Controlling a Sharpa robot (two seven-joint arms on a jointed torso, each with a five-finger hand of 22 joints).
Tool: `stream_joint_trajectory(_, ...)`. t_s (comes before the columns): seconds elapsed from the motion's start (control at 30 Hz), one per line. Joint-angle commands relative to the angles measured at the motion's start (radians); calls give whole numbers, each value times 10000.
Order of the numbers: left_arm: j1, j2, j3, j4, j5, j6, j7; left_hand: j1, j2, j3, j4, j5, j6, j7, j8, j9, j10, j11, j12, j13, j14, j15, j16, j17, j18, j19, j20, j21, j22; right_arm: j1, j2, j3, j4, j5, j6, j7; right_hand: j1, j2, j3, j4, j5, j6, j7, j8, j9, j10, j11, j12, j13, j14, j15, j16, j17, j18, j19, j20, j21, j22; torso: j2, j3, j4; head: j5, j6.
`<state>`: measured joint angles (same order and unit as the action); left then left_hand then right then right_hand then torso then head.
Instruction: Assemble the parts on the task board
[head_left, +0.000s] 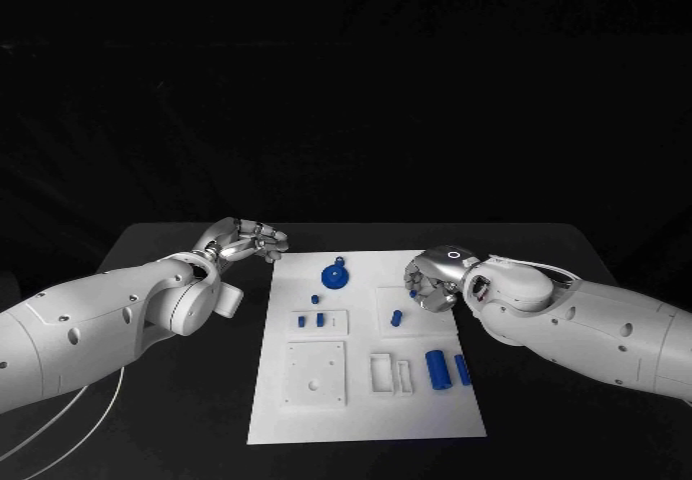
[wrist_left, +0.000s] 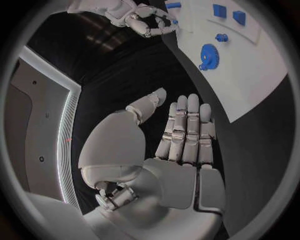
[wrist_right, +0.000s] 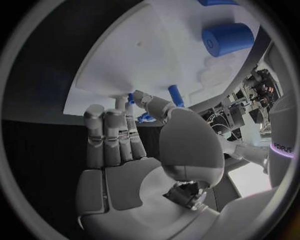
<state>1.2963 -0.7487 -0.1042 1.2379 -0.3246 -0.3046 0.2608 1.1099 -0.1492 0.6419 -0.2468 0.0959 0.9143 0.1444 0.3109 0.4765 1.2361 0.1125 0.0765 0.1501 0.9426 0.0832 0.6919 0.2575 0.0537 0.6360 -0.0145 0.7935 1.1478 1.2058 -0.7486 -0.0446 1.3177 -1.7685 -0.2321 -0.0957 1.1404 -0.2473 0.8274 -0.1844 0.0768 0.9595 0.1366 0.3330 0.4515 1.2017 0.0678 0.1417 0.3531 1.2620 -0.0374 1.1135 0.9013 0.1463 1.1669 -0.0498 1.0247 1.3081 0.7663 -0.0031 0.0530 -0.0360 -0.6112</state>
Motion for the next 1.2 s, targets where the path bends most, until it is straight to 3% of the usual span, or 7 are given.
stream_joint_trajectory(0.03, 9, -9, 9, 1, 198, 148, 182, -39, 93, -75, -8, -24, -73, 32, 57, 13, -46, -4, -50, -15, 4, 60, -62, 17, 16, -24, 27, -35, -5, -52, 50, -32, -26, -258, 209, -29, 48, 190, 115, -16, -101, 133, -15, 67, 26, 166, -25, 25, 5, 5, -94, 54, -22, 1155, 73, 25, -32, 64, -6, 7, 4, 6, -25)
stream_joint_trajectory(0.23, 9, -13, 9, -35, 214, 134, 168, -40, 98, -81, -6, -24, -80, 33, 58, 12, -52, 0, -52, -23, 7, 65, -95, 26, 19, -29, 33, -44, -3, -97, 141, -50, -120, -335, 172, -76, 43, 350, 226, -52, -147, 281, -75, 133, 50, 344, -77, 39, 13, 27, -143, 81, -53, 1155, 95, 30, -20, 96, -8, 14, -7, 10, -24)
stream_joint_trajectory(0.47, 9, -9, 9, -43, 215, 171, 137, -30, 103, -82, -11, -21, -86, 34, 58, 11, -57, 1, -53, -30, 15, 67, -121, 36, 23, -31, 36, -51, -1, -167, 235, -82, -128, -452, 200, -167, -17, 359, 243, -146, -136, 462, -152, 218, 92, 565, -147, 70, 42, 52, -210, 102, -96, 1155, 128, 29, -3, 127, -4, 12, -8, 5, -52)
stream_joint_trajectory(0.77, 9, -1, 9, -70, 230, 221, 100, -19, 99, -90, -22, -22, -92, 36, 62, 9, -76, 10, -60, -45, 22, 74, -170, 55, 27, -39, 44, -65, 4, -233, 321, -203, -154, -649, 312, -322, -44, 308, 210, -240, -116, 535, -187, 247, 113, 642, -176, 54, 49, 65, -239, 108, -126, 1155, 150, 20, 2, 137, -10, 9, 2, -11, -86)
stream_joint_trajectory(1.2, 9, 11, 10, -90, 254, 210, 75, -7, 102, -97, -30, -15, -92, 34, 71, 9, -104, 23, -67, -65, 27, 84, -236, 81, 29, -50, 55, -84, 10, -242, 421, -268, 7, -1029, 200, -633, 51, 447, 269, -498, 68, 787, -288, 352, 182, 937, -276, 94, 112, 91, -336, 123, -186, 1155, 189, 3, 0, 149, -13, 1, 0, -30, -97)
